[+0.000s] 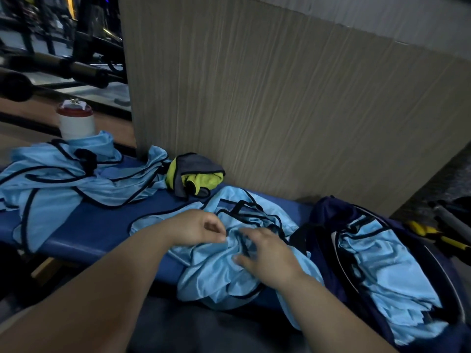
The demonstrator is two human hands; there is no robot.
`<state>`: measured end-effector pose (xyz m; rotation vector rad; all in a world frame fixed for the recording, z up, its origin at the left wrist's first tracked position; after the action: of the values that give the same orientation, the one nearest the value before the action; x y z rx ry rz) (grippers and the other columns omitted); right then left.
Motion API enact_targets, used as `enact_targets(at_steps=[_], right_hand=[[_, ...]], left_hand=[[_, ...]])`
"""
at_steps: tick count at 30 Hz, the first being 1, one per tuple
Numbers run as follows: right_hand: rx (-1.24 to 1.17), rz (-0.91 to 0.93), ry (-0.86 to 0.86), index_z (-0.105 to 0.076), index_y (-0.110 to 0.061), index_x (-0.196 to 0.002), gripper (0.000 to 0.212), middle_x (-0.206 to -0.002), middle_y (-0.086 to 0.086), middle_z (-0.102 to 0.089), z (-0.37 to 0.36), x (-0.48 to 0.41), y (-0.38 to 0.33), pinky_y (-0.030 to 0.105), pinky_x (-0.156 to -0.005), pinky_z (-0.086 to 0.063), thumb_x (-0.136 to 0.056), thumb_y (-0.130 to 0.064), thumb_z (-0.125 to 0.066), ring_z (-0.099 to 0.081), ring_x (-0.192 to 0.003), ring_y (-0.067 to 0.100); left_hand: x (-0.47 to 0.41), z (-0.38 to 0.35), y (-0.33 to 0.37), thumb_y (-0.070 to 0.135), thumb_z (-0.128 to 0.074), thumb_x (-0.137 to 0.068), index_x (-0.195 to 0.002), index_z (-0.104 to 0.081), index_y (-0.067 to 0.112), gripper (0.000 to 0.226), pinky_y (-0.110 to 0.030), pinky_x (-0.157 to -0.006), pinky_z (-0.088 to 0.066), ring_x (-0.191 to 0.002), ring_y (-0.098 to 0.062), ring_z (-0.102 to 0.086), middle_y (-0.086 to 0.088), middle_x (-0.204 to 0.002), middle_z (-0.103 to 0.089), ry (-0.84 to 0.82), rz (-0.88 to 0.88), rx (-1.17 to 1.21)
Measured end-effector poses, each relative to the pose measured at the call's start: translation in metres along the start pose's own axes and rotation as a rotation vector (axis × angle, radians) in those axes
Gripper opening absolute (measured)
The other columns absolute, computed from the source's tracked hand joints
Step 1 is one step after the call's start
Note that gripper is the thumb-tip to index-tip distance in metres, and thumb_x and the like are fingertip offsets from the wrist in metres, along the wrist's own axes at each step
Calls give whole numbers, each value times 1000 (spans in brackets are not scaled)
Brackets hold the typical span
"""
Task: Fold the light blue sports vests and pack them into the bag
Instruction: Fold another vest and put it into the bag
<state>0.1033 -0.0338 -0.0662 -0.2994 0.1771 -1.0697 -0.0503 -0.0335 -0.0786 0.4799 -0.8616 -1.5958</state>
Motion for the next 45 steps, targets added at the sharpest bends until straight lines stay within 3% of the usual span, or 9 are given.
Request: enact_targets(at_steps=[4,9,19,22,28,33,36,39,45], right_hand=[[81,-54,8,-66,-29,-111,21,-113,-2,-66,-11,-8,8,28,-84,-50,-92,-35,-59,-62,-102,17],[-426,-222,405,-75,-18,-94,9,-83,-5,-71,57,-3,44,24,-76,-48,-92,-19,-66,-64,-79,13],[-890,-575,1078,-67,-6,-112,27,-78,2,-58,152,61,175,19,-65,-45,-93,-15,-51,-55,-90,22],[-787,-608,1223,-67,-28,-97,35,-107,9,-67,163,80,178,32,-89,-53,-72,-22,-43,-63,-104,28],[-200,22,618,-73,-16,-111,35,-109,2,-68,121,5,28,32,-98,-42,-83,-27,-55,-59,-111,26],[-355,-95,43,-28,-24,-153,76,-150,-1,-39,11,-32,-3,32,-115,-30,-90,-48,-63,-36,-141,18],[-413,-288,-22,-28,-20,-152,82,-140,1,-53,-8,-45,19,33,-106,-40,-86,-52,-66,-49,-131,22],[-195,-307,-66,-65,-21,-115,25,-100,-1,-71,-8,-49,30,28,-84,-50,-94,-34,-61,-66,-94,19],[-611,-383,452,-65,-22,-90,13,-75,0,-66,66,-16,67,30,-65,-46,-92,-15,-53,-61,-71,24]], left_hand=[[14,58,-36,50,-68,-83,-126,-52,36,48,-40,-103,-38,-127,-20,-44,5,-137,-50,362,293,-309],[29,63,-95,69,-65,-74,-143,-31,28,87,-47,-107,-31,-134,-28,-37,-1,-146,-40,195,632,-401],[11,63,-54,32,-68,-88,-85,-63,16,17,-29,-77,-44,-94,-17,-60,0,-94,-65,373,225,315],[5,42,-34,30,-68,-88,-95,-64,21,13,-27,-80,-48,-97,-14,-62,3,-100,-67,264,151,413],[0,5,1,24,-65,-92,-124,-60,24,33,-27,-103,-44,-113,-6,-58,8,-123,-63,119,45,262],[5,-23,20,22,-60,-95,-135,-53,26,41,-16,-95,-39,-115,-3,-52,16,-122,-57,-93,-44,-33],[8,-31,13,24,-61,-95,-142,-47,26,49,-13,-105,-31,-128,3,-41,22,-136,-45,-185,-36,-39],[5,-21,1,32,-62,-93,-127,-60,29,34,-19,-104,-40,-120,0,-51,18,-127,-57,-122,-18,53],[1,33,-61,53,-61,-87,-135,-43,29,57,-41,-104,-39,-129,-27,-37,-2,-139,-43,312,346,-275]])
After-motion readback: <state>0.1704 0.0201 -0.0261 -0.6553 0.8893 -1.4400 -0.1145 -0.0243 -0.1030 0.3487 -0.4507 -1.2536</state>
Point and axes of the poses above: each hand's wrist, its own x-axis away from the middle knuckle, its own z-axis out of the back of the hand, y = z × x, the point moved 10 cm from there along -x, towards the middle knuckle
